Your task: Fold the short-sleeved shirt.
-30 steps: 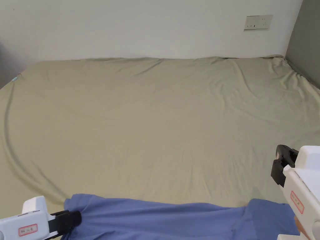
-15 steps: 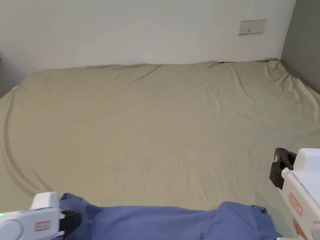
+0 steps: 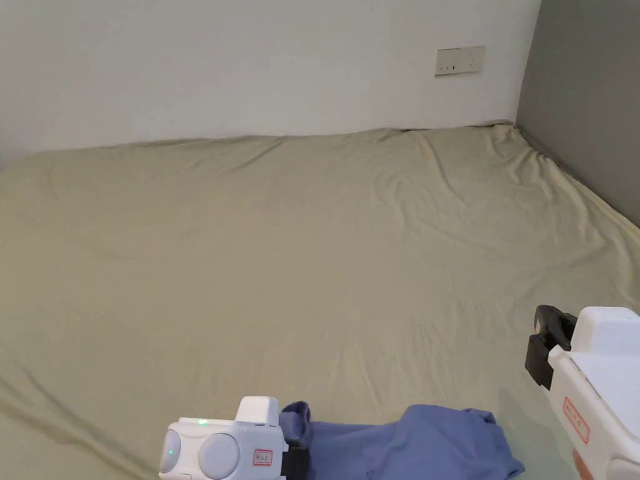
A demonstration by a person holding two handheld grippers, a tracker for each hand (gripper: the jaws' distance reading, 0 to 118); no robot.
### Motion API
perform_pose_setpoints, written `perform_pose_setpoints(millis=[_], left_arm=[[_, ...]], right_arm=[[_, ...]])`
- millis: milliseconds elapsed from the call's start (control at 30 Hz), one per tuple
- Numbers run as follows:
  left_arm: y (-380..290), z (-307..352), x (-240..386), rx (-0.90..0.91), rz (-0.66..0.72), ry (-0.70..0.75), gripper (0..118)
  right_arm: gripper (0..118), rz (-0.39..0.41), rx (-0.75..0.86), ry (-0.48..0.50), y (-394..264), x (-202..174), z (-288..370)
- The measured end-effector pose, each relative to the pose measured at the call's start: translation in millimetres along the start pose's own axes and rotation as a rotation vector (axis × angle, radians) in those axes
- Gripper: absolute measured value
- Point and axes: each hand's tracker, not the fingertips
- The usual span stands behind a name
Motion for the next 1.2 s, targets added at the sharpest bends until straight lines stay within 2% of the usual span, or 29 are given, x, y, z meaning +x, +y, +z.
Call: perform_pose_setpoints(millis=[33, 67, 100, 133, 200, 300, 367, 400, 500, 533, 600, 767, 933, 1133, 1200], left_arm=[[0.0, -0.8, 0.2, -0.006, 0.016, -0.021, 79], [-1.3, 2.3, 1.6, -0.002, 0.033, -0.038, 104], [-2.3, 3.5, 1.5, 0.012, 0.048, -0.044, 118], [-3.3, 8.3, 0.6, 0.045, 0.060, -0.050, 117], [-4.0, 21.9, -1.9, 0.138, 0.074, -0.060, 111], [-4.4, 45.0, -11.1, 0.224, 0.094, -0.024, 111], [-6.1, 68.9, -19.8, 0.345, 0.096, 0.029, 101], [-8.7, 76.6, -24.4, 0.393, 0.091, 0.056, 88], [-15.8, 91.9, -38.5, 0.495, 0.067, 0.171, 14], [-19.1, 91.5, -42.4, 0.508, 0.050, 0.216, 3], [-23.5, 86.0, -48.5, 0.480, 0.002, 0.278, 0], [-40.2, 50.6, -54.6, 0.342, -0.061, 0.287, 0], [-57.5, 16.5, -29.1, 0.247, -0.049, 0.181, 0], [-67.6, -28.5, 23.8, 0.146, -0.110, 0.066, 0], [-71.4, -40.6, 41.4, 0.159, -0.135, 0.080, 0]], right_arm=[[3, -0.001, -0.001, -0.004, -0.3, 1.9, 0.4], [3, -0.001, -0.001, -0.007, -0.7, 3.7, 0.8], [3, -0.002, -0.002, -0.011, -1.1, 4.7, 1.1], [3, -0.003, -0.002, -0.014, -1.8, 6.0, 1.3], [3, -0.005, -0.005, -0.017, -2.7, 7.3, 1.0], [3, -0.008, -0.011, -0.018, -4.0, 7.1, -0.2], [3, -0.011, -0.013, -0.014, -4.7, 6.3, -0.7], [3, -0.012, -0.012, -0.012, -5.0, 5.3, -0.7], [3, -0.008, -0.011, -0.006, -5.0, 2.6, -1.3], [3, -0.007, -0.012, -0.004, -5.3, 1.8, -1.5], [3, -0.008, -0.013, 0.003, -5.4, 0.5, -2.5], [3, -0.011, -0.015, 0.010, -6.3, -1.1, -3.1], [3, -0.013, -0.022, 0.002, -7.1, 1.0, -2.5], [3, -0.013, -0.028, -0.015, -8.7, 6.4, -1.7], [3, -0.015, -0.031, -0.020, -9.5, 7.6, -0.6]])
